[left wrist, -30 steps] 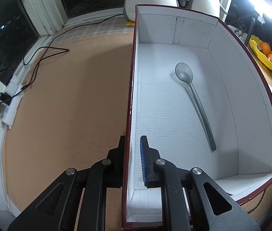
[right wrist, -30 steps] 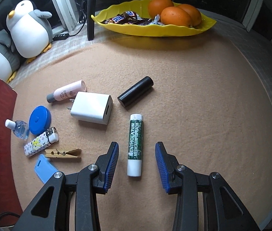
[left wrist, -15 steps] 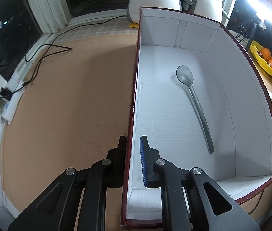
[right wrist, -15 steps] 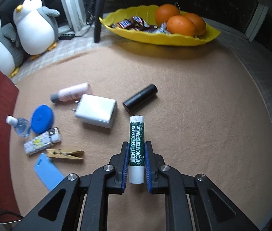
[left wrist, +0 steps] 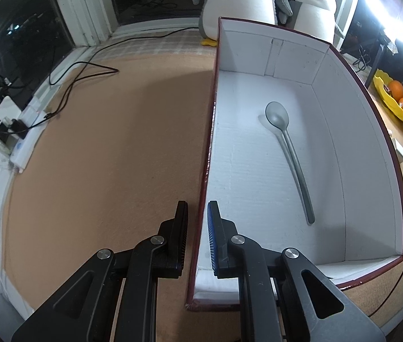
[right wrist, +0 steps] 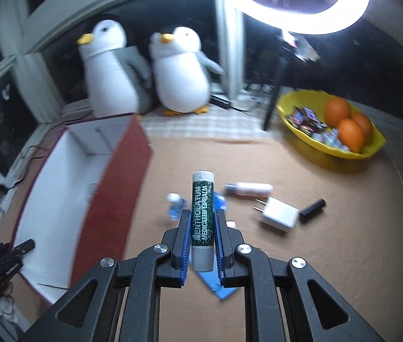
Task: Organize rigid objects
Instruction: 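Carry the menthol stick into the box and open the right gripper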
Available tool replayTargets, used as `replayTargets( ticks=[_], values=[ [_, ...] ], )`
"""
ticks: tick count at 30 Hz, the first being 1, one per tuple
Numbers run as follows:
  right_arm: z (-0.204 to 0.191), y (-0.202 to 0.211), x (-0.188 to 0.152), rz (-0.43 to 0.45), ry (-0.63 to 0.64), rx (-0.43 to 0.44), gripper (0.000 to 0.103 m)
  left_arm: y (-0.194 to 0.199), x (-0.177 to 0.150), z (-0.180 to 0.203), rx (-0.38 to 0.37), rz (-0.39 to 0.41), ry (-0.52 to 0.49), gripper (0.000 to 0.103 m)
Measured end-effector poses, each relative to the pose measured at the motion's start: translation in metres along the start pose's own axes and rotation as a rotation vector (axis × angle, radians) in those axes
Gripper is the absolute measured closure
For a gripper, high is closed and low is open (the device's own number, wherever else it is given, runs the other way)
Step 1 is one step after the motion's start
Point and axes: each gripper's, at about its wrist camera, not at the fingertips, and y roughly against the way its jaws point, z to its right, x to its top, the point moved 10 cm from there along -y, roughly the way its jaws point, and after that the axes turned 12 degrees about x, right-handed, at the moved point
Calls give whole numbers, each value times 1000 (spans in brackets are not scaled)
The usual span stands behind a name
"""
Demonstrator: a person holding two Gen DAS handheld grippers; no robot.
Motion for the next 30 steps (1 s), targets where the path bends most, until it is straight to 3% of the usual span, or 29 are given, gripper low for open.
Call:
replayTargets(
  ticks=[19,30],
  values=[
    [-156,-29,-17,-95,286,250,89,12,-3,-10,29,22,55,94],
    [-177,-56,-38,-166,329,272,89,13,-4,-9,33,25,66,97]
  ],
)
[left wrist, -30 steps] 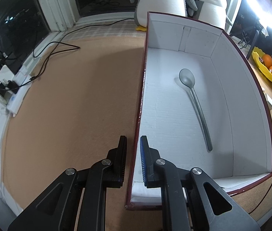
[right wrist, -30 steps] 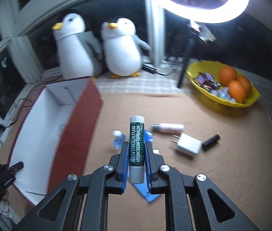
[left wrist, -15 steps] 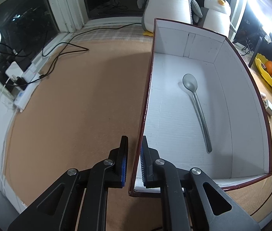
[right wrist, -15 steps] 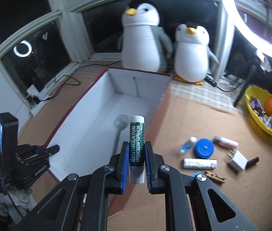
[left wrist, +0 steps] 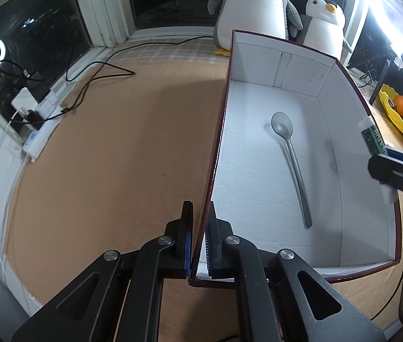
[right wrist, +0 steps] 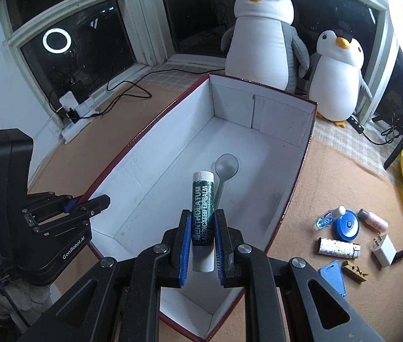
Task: Organize rigid objects
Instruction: 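Carry the menthol stick into the box and open the right gripper, then move the right gripper to the white charger plug and grasp it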
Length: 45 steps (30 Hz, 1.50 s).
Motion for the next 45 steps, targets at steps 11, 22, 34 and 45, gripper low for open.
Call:
replayTargets(
  ticks=[11,22,34,45],
  values=[
    [-2,5,1,11,-13,1,77,0,1,-1,0,2,-5,97],
    [67,55,-12,114,-194,-62,67,-1,4,2,2,2,-22,97],
    [222,104,-82,153,-561,-259,55,-8,9,7,0,-11,-47,97],
    [281,79,-106,85,-712,-294,52,-15,11,12,-15,-30,-73,94]
  ],
)
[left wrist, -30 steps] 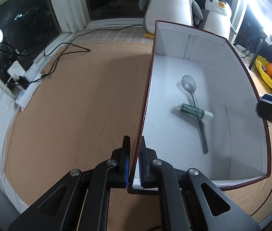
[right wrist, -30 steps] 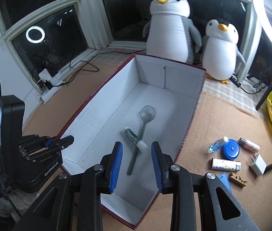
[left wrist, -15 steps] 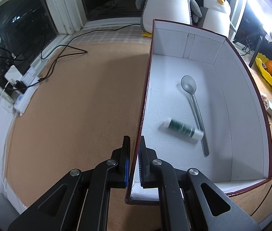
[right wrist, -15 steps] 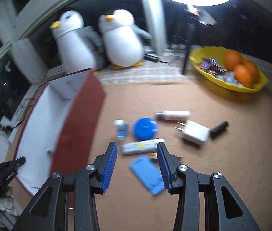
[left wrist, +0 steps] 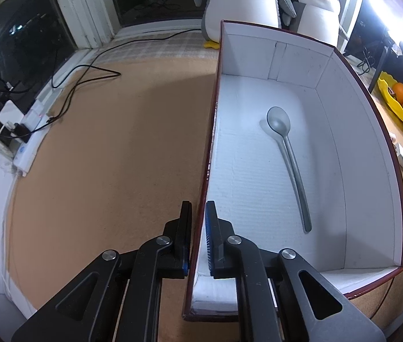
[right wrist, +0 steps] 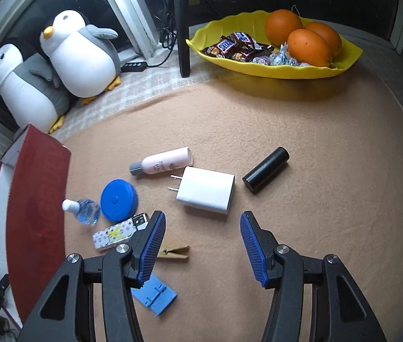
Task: Organize rigid objects
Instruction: 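Move the right gripper to the white charger plug and grasp it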
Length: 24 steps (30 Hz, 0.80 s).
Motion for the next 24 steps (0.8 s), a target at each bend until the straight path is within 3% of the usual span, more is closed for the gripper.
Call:
replayTargets(
  ticks=[6,22,24],
  values=[
    [6,-14,9,-10,-59,9,52,-1,1,5,-3,-2,-24,89],
    [3,-39,16,-65,-46,-45,52,-5,2,8,-19,-10,-31,88],
    [4,-41,15,-72,-51,-44,58,-6,2,8,-19,-11,-31,88]
  ],
)
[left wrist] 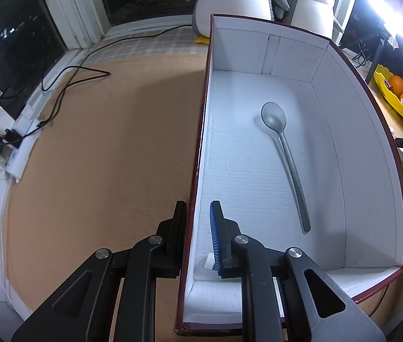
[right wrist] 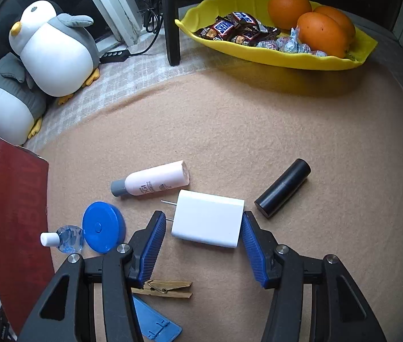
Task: Organize rigid objects
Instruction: 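Move the right gripper to the white charger plug and grasp it, then carry the charger plug into the box and release it beside the spoon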
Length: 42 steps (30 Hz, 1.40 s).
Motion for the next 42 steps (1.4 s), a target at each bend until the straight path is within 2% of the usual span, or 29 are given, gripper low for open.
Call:
replayTargets(
  ticks=[11,26,34,42],
  values=[
    [3,5,-4,14,17,10,59,0,-1,-1,-2,-2,13,88],
    [-23,44,-14,92,113,27,60,10,-2,-6,-10,23,49,88],
    [-67,72,-20,139,189,90,60,16,-4,-9,-9,38,67,91],
    [-153,97,-46,145,376,206,60,16,-6,-14,-1,42,99,94]
  ],
)
